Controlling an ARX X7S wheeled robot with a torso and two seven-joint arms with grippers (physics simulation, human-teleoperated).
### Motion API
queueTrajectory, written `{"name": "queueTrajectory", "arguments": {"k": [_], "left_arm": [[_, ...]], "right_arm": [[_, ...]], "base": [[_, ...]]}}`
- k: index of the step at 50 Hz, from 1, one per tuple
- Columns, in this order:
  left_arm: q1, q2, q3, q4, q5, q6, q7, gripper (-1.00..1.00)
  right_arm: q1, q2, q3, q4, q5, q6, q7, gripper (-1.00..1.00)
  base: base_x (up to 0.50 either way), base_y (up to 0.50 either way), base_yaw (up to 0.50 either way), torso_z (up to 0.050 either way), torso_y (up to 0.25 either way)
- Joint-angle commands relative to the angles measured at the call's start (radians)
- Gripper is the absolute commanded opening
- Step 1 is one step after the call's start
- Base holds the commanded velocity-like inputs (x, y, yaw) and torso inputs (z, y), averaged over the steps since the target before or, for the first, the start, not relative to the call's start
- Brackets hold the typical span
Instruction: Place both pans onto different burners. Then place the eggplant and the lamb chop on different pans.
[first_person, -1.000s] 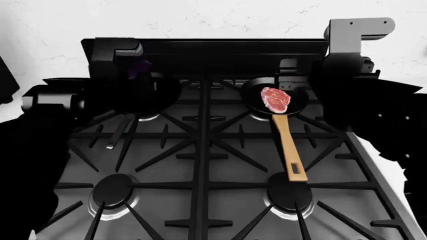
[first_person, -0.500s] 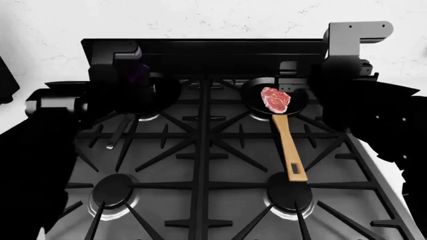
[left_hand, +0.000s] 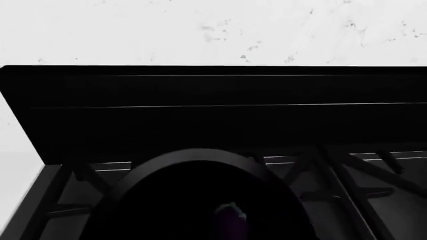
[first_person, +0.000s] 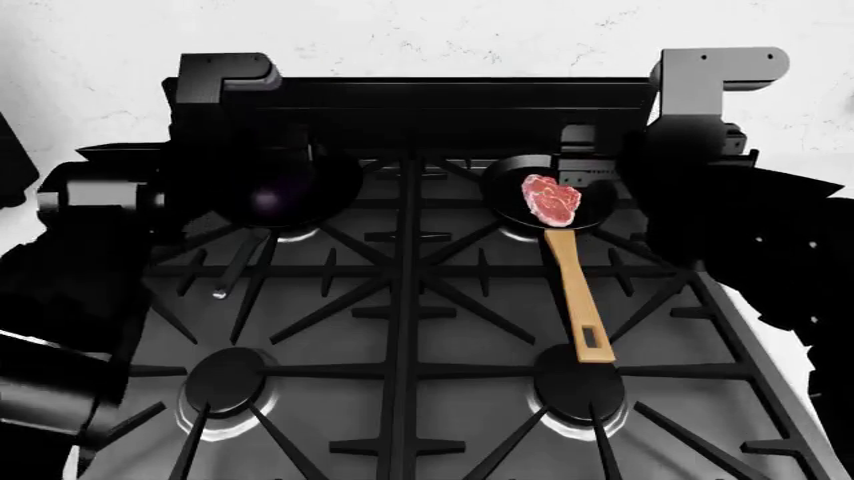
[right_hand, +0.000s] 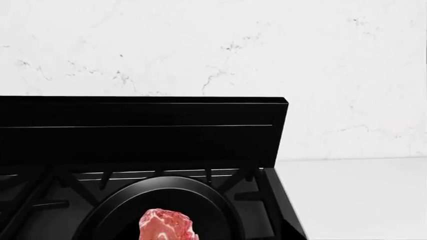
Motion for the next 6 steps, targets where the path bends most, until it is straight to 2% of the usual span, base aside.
{"name": "queueTrajectory", "arguments": {"k": [1, 6], "left_arm": [[0.095, -0.114, -0.084, 0.364, -0.037, -0.146, -0.115, 1.0], [0.155, -0.176, -0.114, 0.561, -0.096, -0.217, -0.184, 1.0]], "right_arm": [[-0.009, 0.014, 0.011, -0.027, 0.016, 0.001, 0.011, 1.0], [-0.016, 0.024, 0.019, -0.045, 0.026, 0.002, 0.021, 1.0]], "base": [[0.0, 0.0, 0.0, 0.0, 0.0], [0.0, 0.0, 0.0, 0.0, 0.0]]}}
